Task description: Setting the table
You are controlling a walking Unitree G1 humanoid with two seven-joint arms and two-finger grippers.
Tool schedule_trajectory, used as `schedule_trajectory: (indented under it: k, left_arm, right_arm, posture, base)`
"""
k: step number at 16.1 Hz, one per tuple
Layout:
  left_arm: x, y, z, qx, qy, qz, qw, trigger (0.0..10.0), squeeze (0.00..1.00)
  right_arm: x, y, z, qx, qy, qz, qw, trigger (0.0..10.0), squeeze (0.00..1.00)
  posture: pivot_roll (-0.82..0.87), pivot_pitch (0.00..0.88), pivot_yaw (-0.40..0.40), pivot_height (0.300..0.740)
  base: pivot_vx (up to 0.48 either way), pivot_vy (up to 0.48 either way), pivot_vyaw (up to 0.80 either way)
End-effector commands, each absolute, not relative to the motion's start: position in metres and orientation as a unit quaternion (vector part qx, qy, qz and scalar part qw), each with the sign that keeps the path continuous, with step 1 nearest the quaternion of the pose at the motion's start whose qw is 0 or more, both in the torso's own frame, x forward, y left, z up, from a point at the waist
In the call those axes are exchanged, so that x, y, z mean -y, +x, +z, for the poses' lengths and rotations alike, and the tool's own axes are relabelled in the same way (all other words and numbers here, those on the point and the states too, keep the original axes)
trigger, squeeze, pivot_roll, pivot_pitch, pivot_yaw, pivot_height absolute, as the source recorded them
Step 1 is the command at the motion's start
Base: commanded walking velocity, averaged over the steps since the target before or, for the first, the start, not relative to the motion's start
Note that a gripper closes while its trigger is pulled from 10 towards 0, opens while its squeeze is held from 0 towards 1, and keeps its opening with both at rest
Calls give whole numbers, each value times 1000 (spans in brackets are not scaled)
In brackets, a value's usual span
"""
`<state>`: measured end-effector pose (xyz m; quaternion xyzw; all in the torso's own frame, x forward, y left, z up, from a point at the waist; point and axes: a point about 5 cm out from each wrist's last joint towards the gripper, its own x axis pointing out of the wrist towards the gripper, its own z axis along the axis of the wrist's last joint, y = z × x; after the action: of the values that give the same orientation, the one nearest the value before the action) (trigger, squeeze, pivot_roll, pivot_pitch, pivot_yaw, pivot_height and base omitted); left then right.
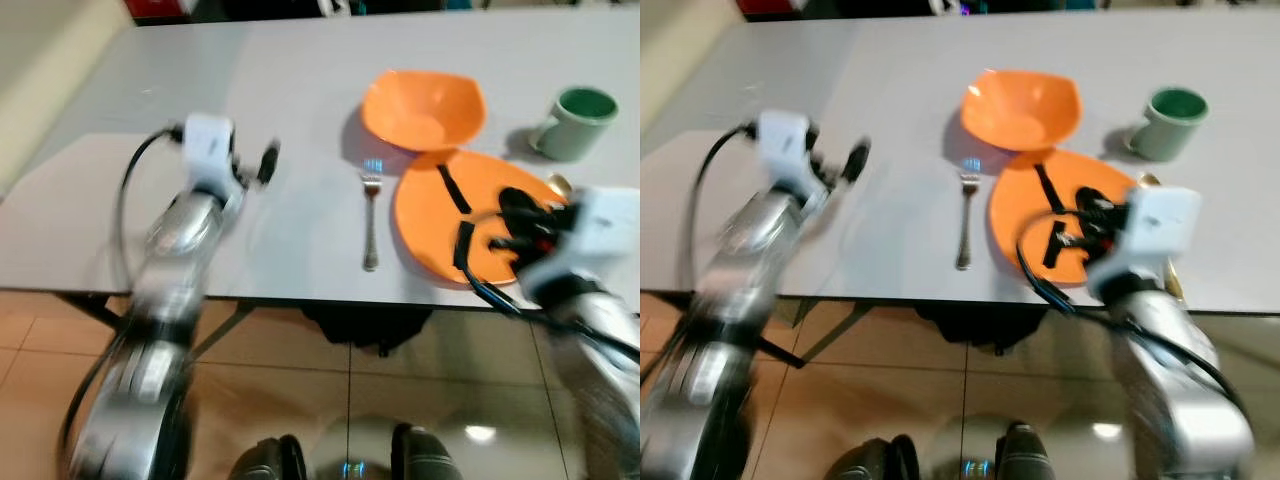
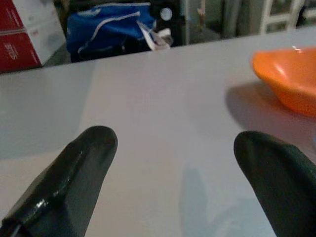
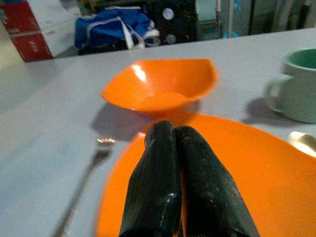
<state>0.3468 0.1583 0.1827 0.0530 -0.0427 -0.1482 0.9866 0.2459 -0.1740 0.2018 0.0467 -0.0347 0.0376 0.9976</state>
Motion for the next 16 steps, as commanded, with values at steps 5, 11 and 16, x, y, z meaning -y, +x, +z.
schedule_trajectory:
  k: [5,11,16]
  left_arm:
    - [-158,304,164,12,73,-112,991,10000,0]
    - [-131,296,177,1,24,-90,996,10000,416]
    - [-141,290,176,-11,34,-66,997,10000,847]
  right_arm:
    - [149,269,173,3,76,34,997,10000,0]
    - [158,290,169,-6,87,24,996,10000,0]
    - [148,300,165,-9,71,47,996,10000,0]
  posture:
    - [-20,0,84,740]
    - [-37,0,-11,740]
    - [-29,0,-34,740]
  base:
    - [0,480,0]
    - [0,480,-667]
    - [0,480,-800]
